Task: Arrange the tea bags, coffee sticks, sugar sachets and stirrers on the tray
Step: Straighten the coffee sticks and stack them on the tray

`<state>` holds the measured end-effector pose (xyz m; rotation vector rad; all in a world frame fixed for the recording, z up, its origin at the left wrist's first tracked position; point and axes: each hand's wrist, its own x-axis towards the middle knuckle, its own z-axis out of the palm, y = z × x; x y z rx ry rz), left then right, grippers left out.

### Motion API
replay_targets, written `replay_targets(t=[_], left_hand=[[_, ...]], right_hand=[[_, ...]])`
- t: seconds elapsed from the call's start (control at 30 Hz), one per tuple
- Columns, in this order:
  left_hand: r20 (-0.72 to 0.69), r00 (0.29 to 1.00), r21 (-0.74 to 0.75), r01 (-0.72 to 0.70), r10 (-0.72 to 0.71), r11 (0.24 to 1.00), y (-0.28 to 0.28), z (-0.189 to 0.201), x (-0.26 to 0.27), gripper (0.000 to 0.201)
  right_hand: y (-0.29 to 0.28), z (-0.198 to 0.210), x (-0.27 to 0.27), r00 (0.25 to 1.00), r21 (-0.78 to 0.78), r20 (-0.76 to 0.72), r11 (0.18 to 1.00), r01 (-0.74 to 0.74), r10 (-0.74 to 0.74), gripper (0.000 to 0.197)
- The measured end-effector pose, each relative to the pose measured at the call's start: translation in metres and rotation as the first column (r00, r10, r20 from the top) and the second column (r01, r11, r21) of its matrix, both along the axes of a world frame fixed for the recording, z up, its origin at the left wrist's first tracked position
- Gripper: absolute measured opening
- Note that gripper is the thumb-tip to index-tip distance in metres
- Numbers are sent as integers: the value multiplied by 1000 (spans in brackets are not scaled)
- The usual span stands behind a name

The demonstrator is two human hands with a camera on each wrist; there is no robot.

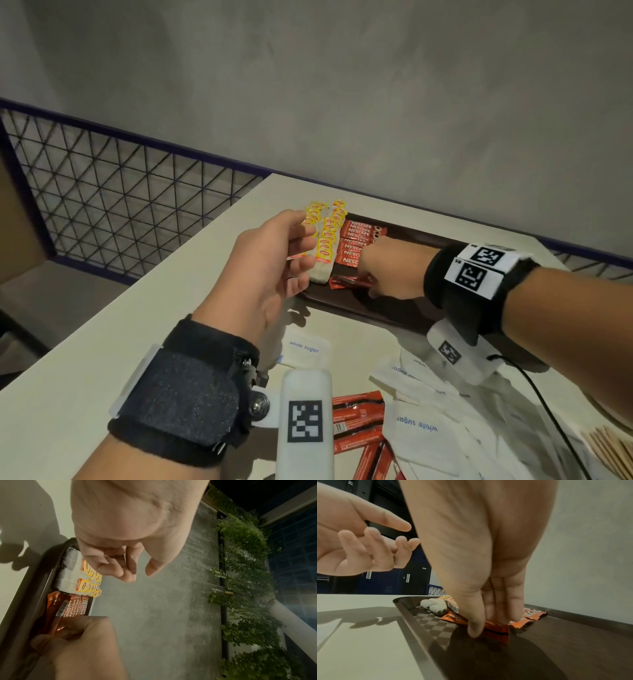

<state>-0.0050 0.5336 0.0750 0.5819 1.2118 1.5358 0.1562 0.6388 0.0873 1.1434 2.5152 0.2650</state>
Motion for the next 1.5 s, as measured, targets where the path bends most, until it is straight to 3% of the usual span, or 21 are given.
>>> replay_targets(t=[0.17, 0.3, 0.5, 0.67, 1.27, 1.5], left_hand=[[-3, 1000, 24, -15, 15, 1000, -2, 4, 1, 24], [-4, 1000, 36, -21, 21, 999, -3, 6, 1, 24], [-4, 999, 52, -46, 46, 998, -2, 4, 1, 25], [-4, 998, 58, -55, 56, 997, -2, 3, 0, 25], [-9, 998, 73, -60, 61, 996, -1, 3, -1, 21], [-15, 998, 84, -66, 68, 994, -2, 2, 0, 21]], right_hand=[[-1, 2, 10, 993, 66, -45, 992, -108, 111, 21], [-2, -2, 19, 993, -17, -70, 995, -100, 98, 16], [1, 3, 24, 962, -83, -257, 990, -116, 91, 25], [7, -6, 21, 973, -121, -226, 989, -80, 51, 33], [23, -12, 10, 926, -25, -370, 997, 67, -71, 17], [21, -16, 14, 945, -70, -320, 997, 45, -65, 21]])
